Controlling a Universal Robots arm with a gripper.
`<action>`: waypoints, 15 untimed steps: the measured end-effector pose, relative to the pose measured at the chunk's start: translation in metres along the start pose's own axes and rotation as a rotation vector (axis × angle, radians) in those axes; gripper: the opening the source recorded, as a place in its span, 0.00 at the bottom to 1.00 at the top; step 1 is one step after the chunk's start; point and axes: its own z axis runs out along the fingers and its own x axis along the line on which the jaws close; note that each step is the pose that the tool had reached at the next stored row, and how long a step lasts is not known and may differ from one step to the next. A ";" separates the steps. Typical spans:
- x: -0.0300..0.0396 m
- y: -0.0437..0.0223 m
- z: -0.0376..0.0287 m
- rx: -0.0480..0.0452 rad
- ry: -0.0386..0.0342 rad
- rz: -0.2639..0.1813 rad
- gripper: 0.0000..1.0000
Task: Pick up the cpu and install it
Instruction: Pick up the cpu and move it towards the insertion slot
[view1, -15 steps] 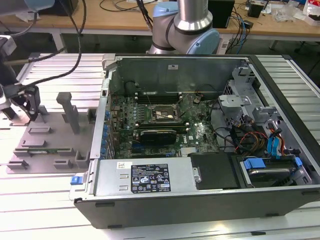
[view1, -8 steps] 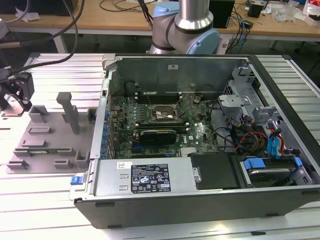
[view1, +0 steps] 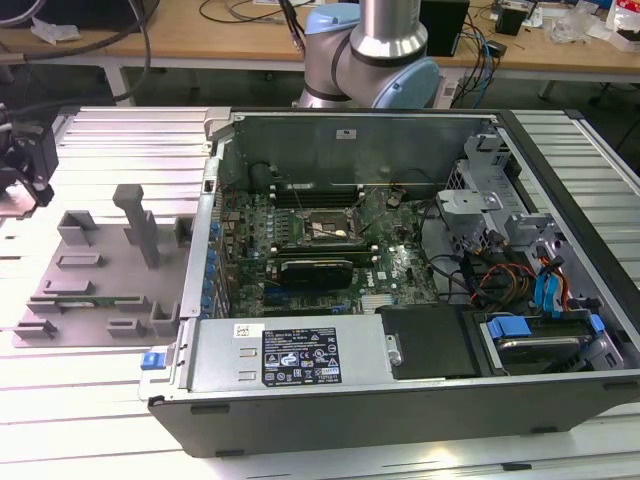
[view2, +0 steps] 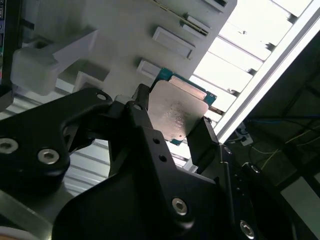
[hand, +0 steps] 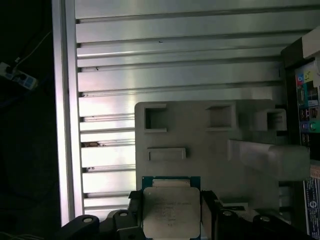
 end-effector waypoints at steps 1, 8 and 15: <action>0.0000 0.0001 -0.0023 0.0000 -0.0001 0.000 0.55; 0.0002 0.0012 -0.0312 0.0000 -0.0004 0.000 0.55; 0.0004 0.0022 -0.0521 -0.0001 -0.0005 0.000 0.55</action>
